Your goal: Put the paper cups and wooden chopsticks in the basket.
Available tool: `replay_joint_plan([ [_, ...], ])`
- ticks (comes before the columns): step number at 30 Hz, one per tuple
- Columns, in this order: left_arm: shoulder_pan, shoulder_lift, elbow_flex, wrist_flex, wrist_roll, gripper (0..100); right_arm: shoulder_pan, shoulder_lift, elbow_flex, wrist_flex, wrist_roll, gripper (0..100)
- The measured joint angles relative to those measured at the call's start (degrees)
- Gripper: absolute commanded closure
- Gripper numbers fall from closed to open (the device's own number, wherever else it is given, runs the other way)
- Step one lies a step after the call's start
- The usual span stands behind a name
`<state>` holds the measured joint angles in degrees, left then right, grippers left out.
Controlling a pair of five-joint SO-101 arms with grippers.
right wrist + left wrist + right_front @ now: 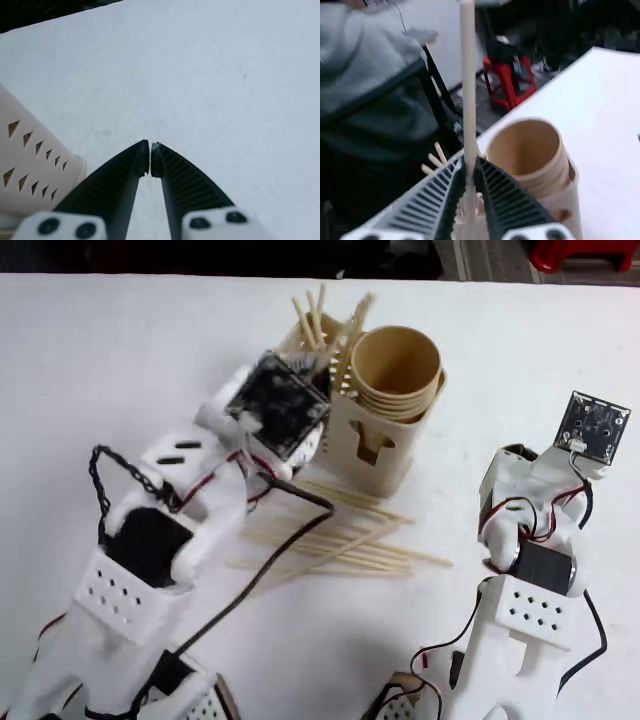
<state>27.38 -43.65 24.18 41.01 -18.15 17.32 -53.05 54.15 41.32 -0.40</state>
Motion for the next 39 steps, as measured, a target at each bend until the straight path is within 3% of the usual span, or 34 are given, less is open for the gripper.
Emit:
replay_joint_plan([
  [6,0.0,2.3,-0.6,-18.8,1.1,98,0.0,0.0,0.0,0.0,0.0,98.0],
  [13,-2.9,13.4,-0.6,-32.2,8.3,98,0.0,0.0,0.0,0.0,0.0,98.0],
  [22,-7.4,25.1,-0.6,-38.2,12.1,98,0.0,0.0,0.0,0.0,0.0,98.0],
  [29,-7.8,26.5,-1.0,-35.2,12.2,86,0.0,0.0,0.0,0.0,0.3,98.0],
  [39,-7.9,26.5,-16.4,-2.5,12.2,83,0.0,0.0,0.0,0.0,0.4,98.0],
])
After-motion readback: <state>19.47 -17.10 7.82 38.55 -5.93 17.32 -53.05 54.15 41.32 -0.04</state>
